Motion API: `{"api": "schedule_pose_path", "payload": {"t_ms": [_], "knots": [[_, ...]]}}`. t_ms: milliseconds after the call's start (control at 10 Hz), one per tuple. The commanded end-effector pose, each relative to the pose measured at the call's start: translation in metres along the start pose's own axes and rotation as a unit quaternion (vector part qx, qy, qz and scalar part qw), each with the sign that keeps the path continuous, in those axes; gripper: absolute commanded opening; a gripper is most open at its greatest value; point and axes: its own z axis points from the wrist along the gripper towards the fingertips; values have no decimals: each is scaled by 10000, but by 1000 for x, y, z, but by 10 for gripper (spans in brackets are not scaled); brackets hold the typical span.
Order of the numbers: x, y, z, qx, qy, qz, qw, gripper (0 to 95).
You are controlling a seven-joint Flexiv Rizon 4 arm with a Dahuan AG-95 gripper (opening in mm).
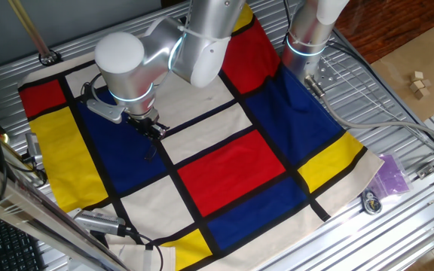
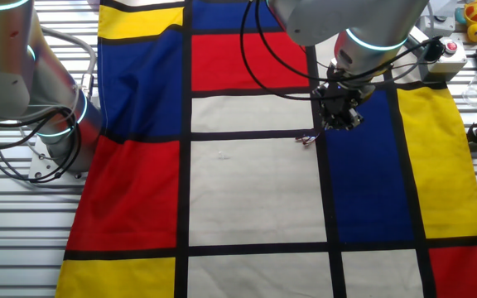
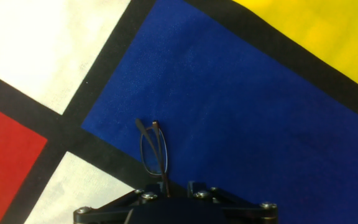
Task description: Unfold the leg of the glasses (with one hand)
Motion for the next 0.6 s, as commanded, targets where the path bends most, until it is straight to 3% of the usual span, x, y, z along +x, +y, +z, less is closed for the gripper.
{"api": "schedule_pose_path", "payload": {"t_ms": [100, 600], "knots": [[0, 0, 0, -4, -1, -23, 10000, 190], [0, 5, 3, 11, 14, -33, 10000, 190]]}}
